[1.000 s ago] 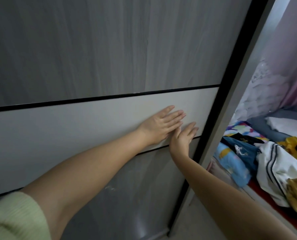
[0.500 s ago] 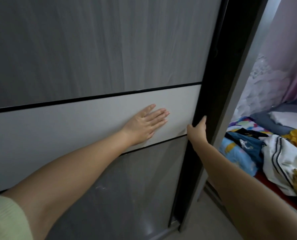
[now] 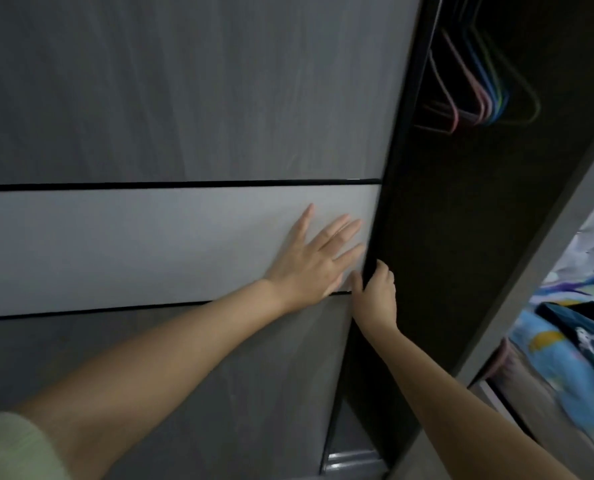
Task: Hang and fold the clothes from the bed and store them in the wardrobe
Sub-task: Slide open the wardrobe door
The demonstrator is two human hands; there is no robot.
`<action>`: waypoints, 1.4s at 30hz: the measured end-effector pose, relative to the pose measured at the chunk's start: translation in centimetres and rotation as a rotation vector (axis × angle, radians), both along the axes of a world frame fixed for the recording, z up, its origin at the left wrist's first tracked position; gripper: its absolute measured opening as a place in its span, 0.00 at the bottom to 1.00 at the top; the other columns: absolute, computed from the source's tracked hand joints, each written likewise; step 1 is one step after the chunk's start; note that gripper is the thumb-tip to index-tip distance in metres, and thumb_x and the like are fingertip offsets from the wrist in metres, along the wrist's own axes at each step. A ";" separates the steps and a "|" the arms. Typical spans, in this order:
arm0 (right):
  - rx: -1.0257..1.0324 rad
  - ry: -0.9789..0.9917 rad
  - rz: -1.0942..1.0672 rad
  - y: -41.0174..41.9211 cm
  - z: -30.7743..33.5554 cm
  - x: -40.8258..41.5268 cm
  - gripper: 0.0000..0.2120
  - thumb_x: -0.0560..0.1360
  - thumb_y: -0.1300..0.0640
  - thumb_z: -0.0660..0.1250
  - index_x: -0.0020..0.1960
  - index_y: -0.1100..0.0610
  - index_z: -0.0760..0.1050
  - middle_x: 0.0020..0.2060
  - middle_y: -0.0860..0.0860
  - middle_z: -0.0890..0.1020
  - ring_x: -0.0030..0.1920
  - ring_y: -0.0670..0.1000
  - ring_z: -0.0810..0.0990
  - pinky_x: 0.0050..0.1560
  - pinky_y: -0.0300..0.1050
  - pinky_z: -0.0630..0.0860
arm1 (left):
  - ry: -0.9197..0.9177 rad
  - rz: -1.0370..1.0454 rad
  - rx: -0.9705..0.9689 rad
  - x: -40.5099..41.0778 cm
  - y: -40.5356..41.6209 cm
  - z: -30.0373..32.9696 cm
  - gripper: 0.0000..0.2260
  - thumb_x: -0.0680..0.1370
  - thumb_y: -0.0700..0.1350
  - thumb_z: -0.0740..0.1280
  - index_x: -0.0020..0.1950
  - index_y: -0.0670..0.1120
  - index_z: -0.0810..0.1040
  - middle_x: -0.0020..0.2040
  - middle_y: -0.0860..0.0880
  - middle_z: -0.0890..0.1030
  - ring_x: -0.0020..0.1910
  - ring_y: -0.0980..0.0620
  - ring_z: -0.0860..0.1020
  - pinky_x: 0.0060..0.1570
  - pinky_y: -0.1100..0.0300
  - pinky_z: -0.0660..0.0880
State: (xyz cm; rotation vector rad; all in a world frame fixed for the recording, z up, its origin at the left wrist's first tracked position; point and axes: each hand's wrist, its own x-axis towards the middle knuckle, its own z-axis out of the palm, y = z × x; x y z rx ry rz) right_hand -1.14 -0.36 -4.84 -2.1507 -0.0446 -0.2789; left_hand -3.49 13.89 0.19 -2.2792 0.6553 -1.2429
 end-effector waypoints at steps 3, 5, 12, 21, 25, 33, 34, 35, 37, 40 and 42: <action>-0.053 -0.023 0.132 1.1 0.0 -0.5 0.23 0.81 0.54 0.60 0.73 0.58 0.61 0.67 0.56 0.69 0.65 0.55 0.72 0.62 0.52 0.73 | -0.006 0.170 -0.197 0.6 -2.1 1.0 0.30 0.76 0.57 0.63 0.76 0.49 0.61 0.77 0.41 0.58 0.76 0.43 0.57 0.69 0.33 0.50; -0.078 -0.039 0.232 2.1 0.1 -0.7 0.21 0.80 0.57 0.61 0.71 0.59 0.64 0.64 0.56 0.72 0.61 0.53 0.74 0.59 0.50 0.75 | -0.020 0.299 -0.356 0.8 -2.2 0.8 0.35 0.77 0.61 0.61 0.78 0.48 0.52 0.78 0.41 0.51 0.77 0.42 0.51 0.70 0.34 0.47; -0.168 -0.064 0.444 7.5 0.7 -2.2 0.16 0.78 0.57 0.63 0.64 0.60 0.69 0.56 0.57 0.75 0.54 0.57 0.77 0.51 0.48 0.73 | -0.041 0.459 -0.390 -1.5 3.1 -0.3 0.34 0.76 0.54 0.64 0.78 0.50 0.53 0.75 0.38 0.46 0.76 0.40 0.52 0.69 0.33 0.49; -0.349 -0.108 0.559 17.1 1.0 -5.5 0.24 0.80 0.53 0.59 0.72 0.63 0.60 0.62 0.59 0.72 0.56 0.59 0.76 0.49 0.47 0.72 | -0.064 0.400 -0.414 -5.9 13.1 -0.1 0.35 0.72 0.51 0.70 0.76 0.50 0.60 0.74 0.38 0.51 0.74 0.39 0.52 0.67 0.32 0.52; -0.573 -0.240 0.642 22.0 0.7 -7.1 0.29 0.82 0.56 0.57 0.76 0.66 0.49 0.68 0.62 0.67 0.64 0.59 0.70 0.54 0.48 0.74 | -0.068 0.424 -0.414 -8.1 17.9 -0.2 0.35 0.72 0.52 0.70 0.76 0.51 0.59 0.74 0.37 0.52 0.74 0.39 0.52 0.67 0.32 0.53; -1.122 -0.601 0.682 30.2 0.0 -10.5 0.26 0.81 0.66 0.53 0.76 0.67 0.46 0.73 0.73 0.52 0.71 0.67 0.61 0.71 0.52 0.65 | -0.096 0.442 -0.406 -11.6 26.3 -0.7 0.36 0.71 0.51 0.70 0.76 0.50 0.58 0.75 0.34 0.57 0.75 0.40 0.51 0.66 0.31 0.52; -1.131 -0.608 0.682 31.1 -0.1 -10.9 0.26 0.81 0.66 0.52 0.76 0.67 0.46 0.73 0.72 0.51 0.72 0.67 0.60 0.72 0.51 0.64 | -0.098 0.447 -0.399 -12.0 27.3 -0.7 0.37 0.71 0.51 0.69 0.76 0.50 0.57 0.75 0.35 0.55 0.76 0.40 0.51 0.67 0.31 0.51; -1.136 -0.600 0.685 32.1 -0.2 -11.3 0.27 0.81 0.67 0.53 0.76 0.67 0.46 0.73 0.71 0.51 0.73 0.66 0.59 0.72 0.51 0.63 | -0.098 0.450 -0.394 -12.3 28.2 -0.8 0.37 0.72 0.51 0.69 0.77 0.51 0.55 0.75 0.36 0.53 0.76 0.40 0.51 0.67 0.31 0.50; -1.122 -0.562 0.696 33.7 -0.2 -12.0 0.28 0.81 0.67 0.54 0.76 0.67 0.45 0.74 0.70 0.51 0.74 0.65 0.58 0.72 0.50 0.63 | -0.101 0.446 -0.396 -13.0 29.9 -0.8 0.37 0.72 0.51 0.69 0.77 0.50 0.56 0.75 0.36 0.52 0.75 0.39 0.52 0.67 0.31 0.49; -1.072 -0.530 0.715 35.8 -0.2 -13.0 0.29 0.81 0.67 0.54 0.77 0.66 0.44 0.74 0.69 0.49 0.75 0.63 0.56 0.72 0.47 0.64 | -0.100 0.455 -0.400 -14.0 31.9 -0.7 0.36 0.71 0.51 0.70 0.76 0.49 0.59 0.75 0.35 0.55 0.75 0.38 0.53 0.67 0.31 0.50; -1.057 -0.517 0.720 36.5 -0.1 -13.7 0.28 0.81 0.67 0.53 0.77 0.65 0.44 0.74 0.70 0.47 0.76 0.63 0.53 0.71 0.46 0.65 | -0.092 0.458 -0.395 -14.5 32.7 -0.6 0.36 0.71 0.51 0.70 0.76 0.49 0.59 0.75 0.34 0.55 0.75 0.39 0.53 0.67 0.31 0.50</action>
